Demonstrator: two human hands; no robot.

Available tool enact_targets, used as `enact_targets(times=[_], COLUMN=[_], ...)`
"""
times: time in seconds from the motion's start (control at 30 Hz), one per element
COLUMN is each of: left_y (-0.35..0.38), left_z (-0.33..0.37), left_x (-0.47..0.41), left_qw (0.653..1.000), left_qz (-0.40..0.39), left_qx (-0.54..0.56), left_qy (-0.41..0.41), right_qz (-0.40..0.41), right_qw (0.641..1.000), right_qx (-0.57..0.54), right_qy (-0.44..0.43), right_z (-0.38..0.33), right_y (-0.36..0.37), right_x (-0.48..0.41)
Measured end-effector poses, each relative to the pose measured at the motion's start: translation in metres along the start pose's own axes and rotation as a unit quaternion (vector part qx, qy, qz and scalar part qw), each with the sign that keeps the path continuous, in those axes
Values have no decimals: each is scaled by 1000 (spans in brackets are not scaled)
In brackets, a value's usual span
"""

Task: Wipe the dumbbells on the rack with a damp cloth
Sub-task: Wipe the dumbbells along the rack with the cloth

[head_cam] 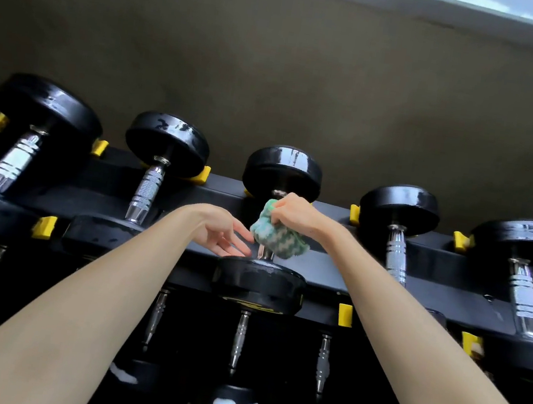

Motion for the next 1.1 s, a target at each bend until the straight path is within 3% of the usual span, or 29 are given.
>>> enact_targets(times=[0.3, 0.5, 0.77, 0.87, 1.1], left_y=[1, 6, 30, 44, 83], left_z=[1, 3, 5, 15, 21], left_x=[18, 35, 58, 71, 98], left_qw=[998, 996, 966, 944, 916], left_qz=[68, 72, 54, 72, 108], left_qx=[19, 4, -200, -255, -263], left_qy=[4, 55, 158, 194, 284], right_qz=[-93, -42, -15, 41, 152], right_qw=[994, 993, 965, 939, 828], right_qx=[-33, -93, -225, -292, -509], right_qy=[40, 64, 137, 176, 180], right_z=[5, 4, 46, 77, 114], right_y=[18, 2, 31, 38, 62], right_x=[27, 52, 122, 151, 203])
Point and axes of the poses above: each hand's wrist, its own x-axis away from the middle knuckle, its own y-axis out of the palm, z = x × y, the point moved 5 cm from there along -x, towards the middle knuckle, and after that the axes turned 11 degrees about y, right-handed, at the moved point
